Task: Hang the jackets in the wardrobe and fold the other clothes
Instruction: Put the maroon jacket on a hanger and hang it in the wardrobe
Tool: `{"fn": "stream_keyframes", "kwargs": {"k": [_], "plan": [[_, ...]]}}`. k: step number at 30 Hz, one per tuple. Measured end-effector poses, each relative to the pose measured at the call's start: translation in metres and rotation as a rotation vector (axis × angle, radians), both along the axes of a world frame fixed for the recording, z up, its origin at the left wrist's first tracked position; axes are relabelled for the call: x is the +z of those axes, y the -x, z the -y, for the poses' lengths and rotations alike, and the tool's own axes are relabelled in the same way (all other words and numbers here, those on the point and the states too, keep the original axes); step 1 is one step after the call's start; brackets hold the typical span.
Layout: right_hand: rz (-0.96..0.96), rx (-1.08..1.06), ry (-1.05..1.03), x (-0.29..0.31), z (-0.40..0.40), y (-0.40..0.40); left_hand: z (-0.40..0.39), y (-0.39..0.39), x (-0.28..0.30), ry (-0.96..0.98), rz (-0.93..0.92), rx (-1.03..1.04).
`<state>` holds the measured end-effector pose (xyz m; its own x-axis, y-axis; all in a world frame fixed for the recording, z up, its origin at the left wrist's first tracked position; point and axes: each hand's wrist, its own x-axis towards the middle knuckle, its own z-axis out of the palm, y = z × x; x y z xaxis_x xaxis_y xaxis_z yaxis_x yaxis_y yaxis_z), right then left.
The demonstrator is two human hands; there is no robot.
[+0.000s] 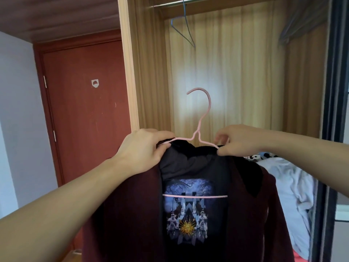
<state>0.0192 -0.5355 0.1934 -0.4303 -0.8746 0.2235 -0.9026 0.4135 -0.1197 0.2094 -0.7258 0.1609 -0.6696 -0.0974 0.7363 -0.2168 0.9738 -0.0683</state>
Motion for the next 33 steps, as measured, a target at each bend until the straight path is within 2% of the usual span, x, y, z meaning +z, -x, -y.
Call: {"fn": "stream_keyframes", "kwargs": {"k": [4, 7, 11, 14, 22, 25, 28, 30, 33], "plan": [[0.318, 0.195, 0.204, 0.005, 0.019, -0.015, 0.007, 0.009, 0.000, -0.023, -0.003, -0.027], [0.514, 0.187, 0.235, 0.008, 0.034, -0.027, 0.011, 0.012, 0.000, -0.028, -0.002, -0.067], [0.507, 0.164, 0.139, 0.011, 0.035, -0.027, 0.027, 0.004, 0.007, -0.167, 0.123, -0.197], [0.553, 0.175, 0.144, 0.014, 0.036, -0.027, 0.041, -0.002, 0.005, -0.277, 0.200, -0.204], [0.512, 0.134, 0.131, 0.025, 0.023, -0.019, 0.052, 0.007, -0.001, -0.344, 0.298, -0.213], [0.544, 0.118, 0.158, 0.027, 0.017, -0.015, 0.053, 0.019, -0.001, -0.316, 0.336, -0.184], [0.563, 0.100, 0.255, 0.030, 0.015, -0.012, 0.041, 0.046, 0.002, -0.096, 0.218, -0.128], [0.554, 0.106, 0.318, 0.033, 0.013, -0.010, 0.025, 0.069, 0.008, -0.023, 0.156, -0.171], [0.481, 0.125, 0.384, 0.037, 0.000, -0.004, 0.013, 0.096, 0.020, -0.043, 0.094, -0.281]]}}
